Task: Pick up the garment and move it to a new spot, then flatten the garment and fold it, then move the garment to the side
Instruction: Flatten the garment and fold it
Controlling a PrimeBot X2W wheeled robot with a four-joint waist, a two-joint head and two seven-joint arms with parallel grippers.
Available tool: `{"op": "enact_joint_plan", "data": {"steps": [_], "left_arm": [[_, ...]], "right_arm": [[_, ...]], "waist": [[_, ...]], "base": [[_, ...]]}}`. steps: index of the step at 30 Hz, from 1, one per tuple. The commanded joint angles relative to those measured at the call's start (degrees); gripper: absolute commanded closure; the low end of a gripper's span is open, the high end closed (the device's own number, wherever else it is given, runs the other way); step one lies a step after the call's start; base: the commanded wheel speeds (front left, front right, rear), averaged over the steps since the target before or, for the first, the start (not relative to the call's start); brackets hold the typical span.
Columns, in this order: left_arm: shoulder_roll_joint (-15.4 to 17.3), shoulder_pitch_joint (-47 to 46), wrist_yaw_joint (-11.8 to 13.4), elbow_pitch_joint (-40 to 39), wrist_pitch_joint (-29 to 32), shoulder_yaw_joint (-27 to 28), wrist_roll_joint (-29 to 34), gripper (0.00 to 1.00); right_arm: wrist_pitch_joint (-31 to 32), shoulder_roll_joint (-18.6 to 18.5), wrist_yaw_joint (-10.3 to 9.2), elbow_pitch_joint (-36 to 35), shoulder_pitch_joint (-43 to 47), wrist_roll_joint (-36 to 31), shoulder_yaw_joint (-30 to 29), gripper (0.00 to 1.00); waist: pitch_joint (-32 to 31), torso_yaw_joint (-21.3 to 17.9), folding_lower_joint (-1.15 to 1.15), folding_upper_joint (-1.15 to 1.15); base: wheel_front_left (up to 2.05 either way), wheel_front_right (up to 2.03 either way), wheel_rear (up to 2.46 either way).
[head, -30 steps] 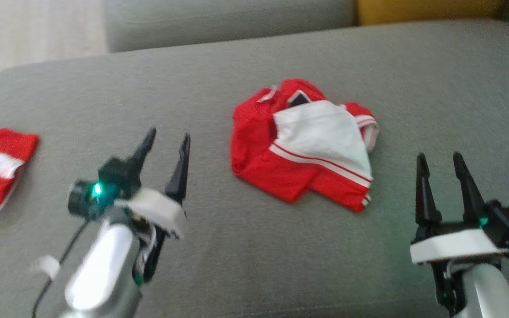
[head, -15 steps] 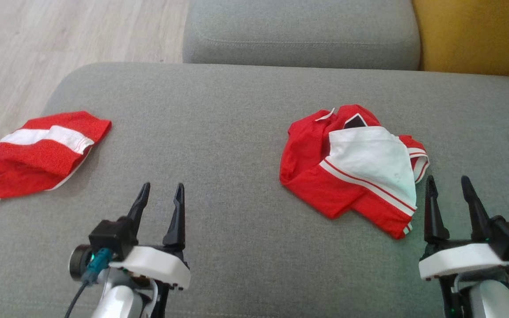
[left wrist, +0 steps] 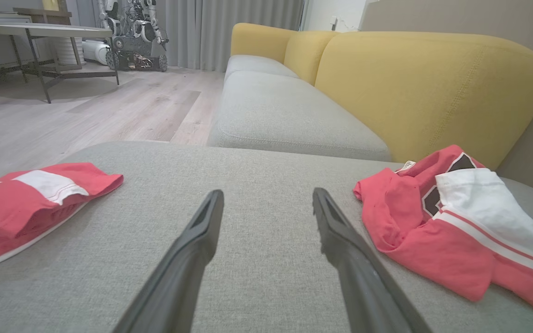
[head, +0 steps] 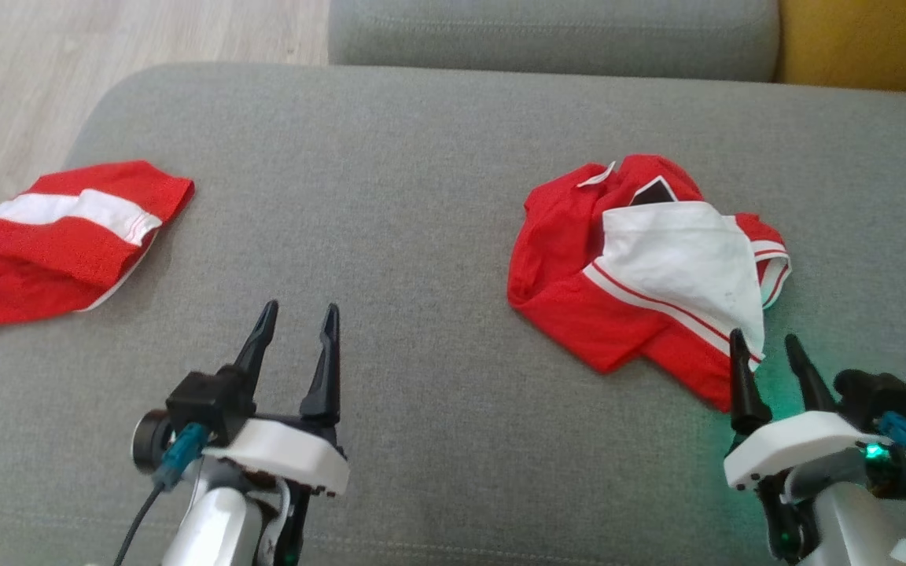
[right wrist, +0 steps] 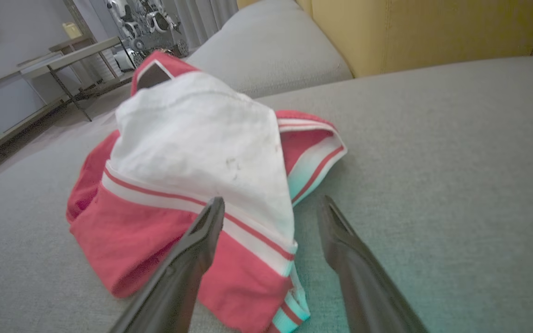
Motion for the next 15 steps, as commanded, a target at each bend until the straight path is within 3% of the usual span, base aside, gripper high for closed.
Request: {"op": "enact_joint_plan", "data": {"steps": [1, 7, 8, 9, 15], "left_arm": [[-0.31, -3.58, -0.57, -1.49, -0.7, 1.94, 0.86, 0.0], [-0.72, -4.61, -1.28, -0.77, -0.7, 2.51, 1.86, 0.0], [-0.75, -4.67, -1.35, -0.65, -0.7, 2.6, 1.96, 0.0], [-0.79, -4.72, -1.42, -0.55, -0.7, 2.72, 2.05, 0.0], [-0.97, -4.39, -1.62, 0.13, -0.7, 3.24, 2.4, 0.0]], "right_arm": [[0.08, -0.38, -0.04, 0.49, -3.01, 1.07, 1.91, 0.0], [-0.5, -0.38, -0.04, 6.97, -5.82, 3.98, 5.41, 0.0], [-0.9, -0.38, -0.04, 7.32, -6.15, 4.71, 6.15, 0.64], [-1.54, -0.38, -0.04, 7.48, -6.46, 5.09, 6.74, 1.0], [-4.68, -0.38, -0.04, 6.39, -8.05, 5.89, 6.89, 1.0]], "waist": [[0.88, 0.38, 0.0, 0.0], [2.32, 0.75, 0.0, 0.0], [2.37, 0.73, 0.0, 0.0], [2.38, 0.67, 0.0, 0.0], [1.19, -0.15, 0.0, 0.0]], "base": [[0.0, 0.0, 0.0], [0.0, 0.0, 0.0], [0.0, 0.0, 0.0], [0.0, 0.0, 0.0], [0.0, 0.0, 0.0]]}}
